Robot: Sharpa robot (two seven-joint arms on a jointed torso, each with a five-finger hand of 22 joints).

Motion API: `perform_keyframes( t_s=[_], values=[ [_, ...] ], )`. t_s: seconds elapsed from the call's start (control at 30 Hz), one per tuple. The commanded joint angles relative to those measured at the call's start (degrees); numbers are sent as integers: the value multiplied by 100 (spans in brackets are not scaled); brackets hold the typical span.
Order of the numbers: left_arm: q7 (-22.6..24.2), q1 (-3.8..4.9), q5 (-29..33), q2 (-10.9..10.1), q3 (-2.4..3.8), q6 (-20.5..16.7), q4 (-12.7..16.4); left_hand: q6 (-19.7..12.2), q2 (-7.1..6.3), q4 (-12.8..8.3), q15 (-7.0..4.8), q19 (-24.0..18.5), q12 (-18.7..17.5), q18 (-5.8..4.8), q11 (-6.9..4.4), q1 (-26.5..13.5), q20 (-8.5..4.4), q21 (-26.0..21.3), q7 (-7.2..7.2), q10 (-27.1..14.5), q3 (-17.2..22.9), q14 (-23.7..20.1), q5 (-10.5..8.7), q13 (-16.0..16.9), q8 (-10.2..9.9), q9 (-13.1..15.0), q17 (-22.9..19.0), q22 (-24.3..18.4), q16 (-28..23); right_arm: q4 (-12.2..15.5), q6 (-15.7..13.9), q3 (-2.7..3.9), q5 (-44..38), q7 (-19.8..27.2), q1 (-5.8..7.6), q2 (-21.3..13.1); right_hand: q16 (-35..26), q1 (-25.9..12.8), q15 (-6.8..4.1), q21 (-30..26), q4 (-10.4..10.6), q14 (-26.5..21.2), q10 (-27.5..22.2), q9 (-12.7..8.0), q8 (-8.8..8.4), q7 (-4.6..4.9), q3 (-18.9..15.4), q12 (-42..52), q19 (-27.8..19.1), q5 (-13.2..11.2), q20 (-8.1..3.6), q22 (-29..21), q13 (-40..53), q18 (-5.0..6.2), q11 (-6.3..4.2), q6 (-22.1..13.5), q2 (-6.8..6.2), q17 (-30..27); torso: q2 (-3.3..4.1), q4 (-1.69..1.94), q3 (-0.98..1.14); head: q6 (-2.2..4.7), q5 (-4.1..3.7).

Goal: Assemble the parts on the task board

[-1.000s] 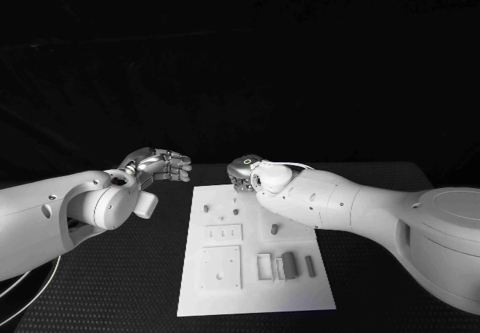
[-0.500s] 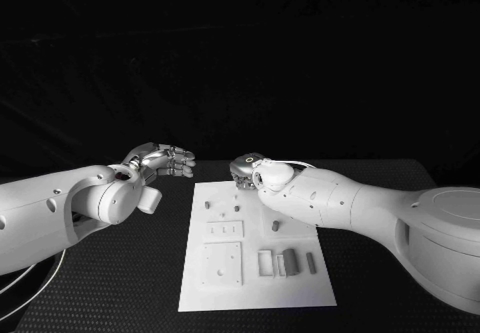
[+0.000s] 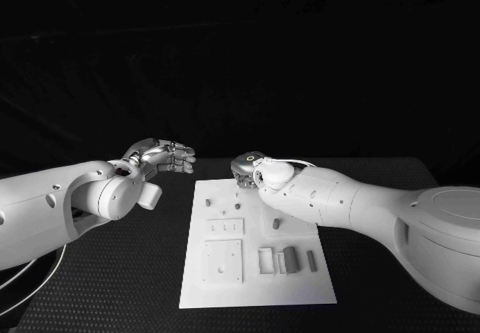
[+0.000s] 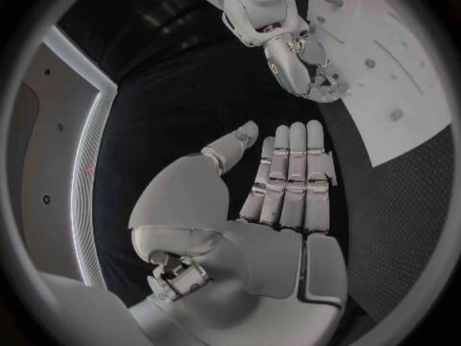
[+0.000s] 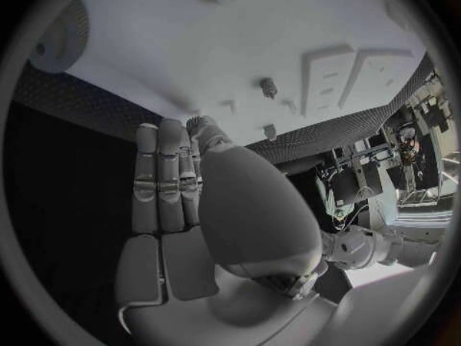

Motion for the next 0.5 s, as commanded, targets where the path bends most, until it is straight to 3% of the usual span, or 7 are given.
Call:
perform_keyframes(
  t_s=[0.03,0.33,0.5],
  values=[
    [64,22,-29,8,7,30,22,15,-22,3,23,-10,-30,-11,16,-47,-8,-20,32,5,-37,-16,-38,9,-39,10,10,9,-37,1,-18,-2,-75,6,-6,22,33,-18,-35,29,-17,10,24,66,11,-9,22,-16,-9,25,-19,143,-1,180,12,32,64,8,2,0,-5,-7,11],
    [81,36,-40,32,7,13,15,16,-22,3,23,-9,-36,-11,16,-47,-8,-22,31,7,-36,-15,-37,16,-40,11,14,12,-39,-73,-39,-3,-43,-14,-55,61,48,-37,-15,71,-38,7,-34,53,-41,13,48,-72,-32,26,-18,139,-17,180,34,-26,41,10,8,-1,-7,6,42],
    [80,36,-40,35,7,13,10,17,-23,2,23,-8,-38,-11,16,-45,-8,-23,31,9,-35,-14,-37,19,-41,12,16,13,-40,-123,-91,-5,-25,-105,-63,91,69,-49,14,108,-73,10,-111,33,-107,50,78,-135,-47,26,-17,136,-37,180,66,-112,22,13,10,-8,-5,-26,56]
  ],
)
